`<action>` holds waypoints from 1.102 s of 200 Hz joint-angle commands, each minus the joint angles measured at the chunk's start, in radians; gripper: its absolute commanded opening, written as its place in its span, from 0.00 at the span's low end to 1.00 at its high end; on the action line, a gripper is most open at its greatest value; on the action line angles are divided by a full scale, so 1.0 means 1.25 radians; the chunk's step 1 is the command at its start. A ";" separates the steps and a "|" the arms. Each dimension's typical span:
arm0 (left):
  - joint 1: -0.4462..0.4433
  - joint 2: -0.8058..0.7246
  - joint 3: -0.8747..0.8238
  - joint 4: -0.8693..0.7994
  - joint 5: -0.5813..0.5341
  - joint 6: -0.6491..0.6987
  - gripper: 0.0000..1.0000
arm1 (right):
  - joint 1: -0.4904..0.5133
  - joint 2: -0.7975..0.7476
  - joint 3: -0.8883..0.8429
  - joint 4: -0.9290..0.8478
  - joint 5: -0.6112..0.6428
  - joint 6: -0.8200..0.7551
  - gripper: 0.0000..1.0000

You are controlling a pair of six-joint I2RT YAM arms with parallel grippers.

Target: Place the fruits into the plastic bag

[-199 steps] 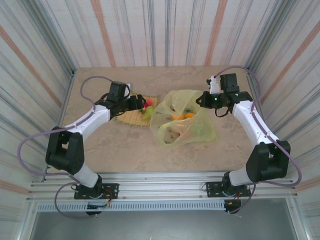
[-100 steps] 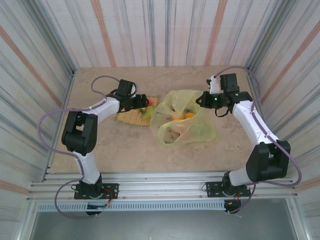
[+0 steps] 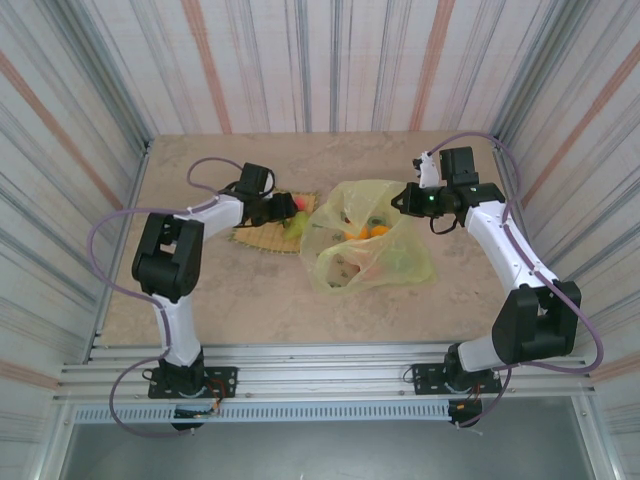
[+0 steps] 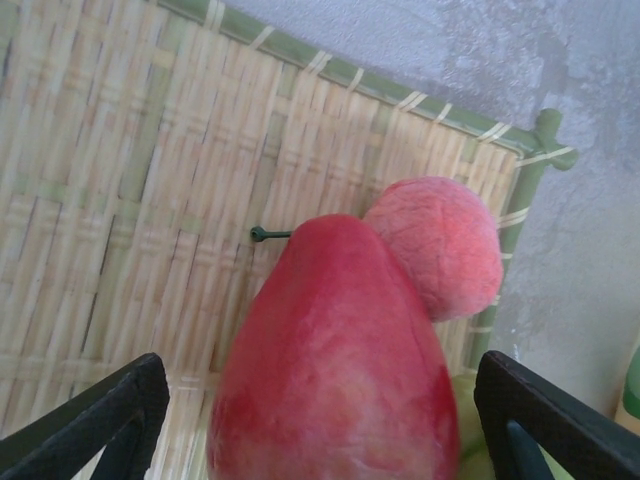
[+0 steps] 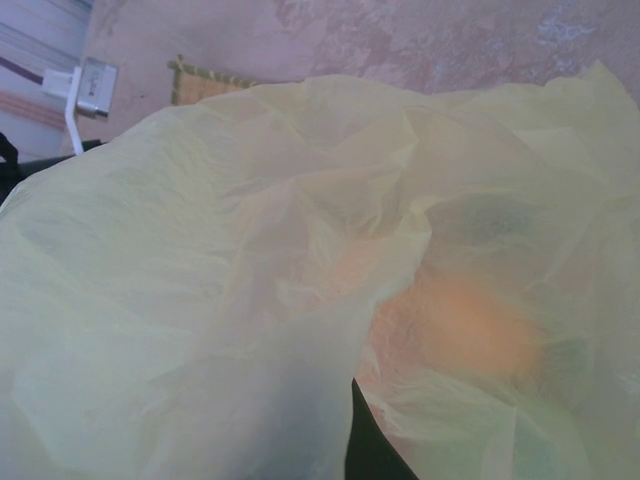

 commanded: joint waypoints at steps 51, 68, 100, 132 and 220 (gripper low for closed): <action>0.007 0.016 0.015 0.014 0.005 -0.005 0.73 | -0.002 -0.001 0.000 -0.004 -0.004 -0.015 0.00; 0.008 0.007 0.004 0.021 -0.007 -0.004 0.68 | -0.002 -0.001 0.000 -0.004 -0.004 -0.015 0.00; 0.011 -0.020 -0.015 0.023 -0.031 0.005 0.60 | -0.002 -0.003 -0.002 -0.004 -0.004 -0.014 0.00; 0.018 -0.065 -0.045 0.024 -0.064 0.015 0.56 | -0.001 -0.006 -0.002 -0.006 -0.003 -0.014 0.00; 0.014 -0.343 -0.212 0.029 -0.005 0.032 0.55 | -0.001 -0.005 0.002 -0.006 0.002 -0.012 0.00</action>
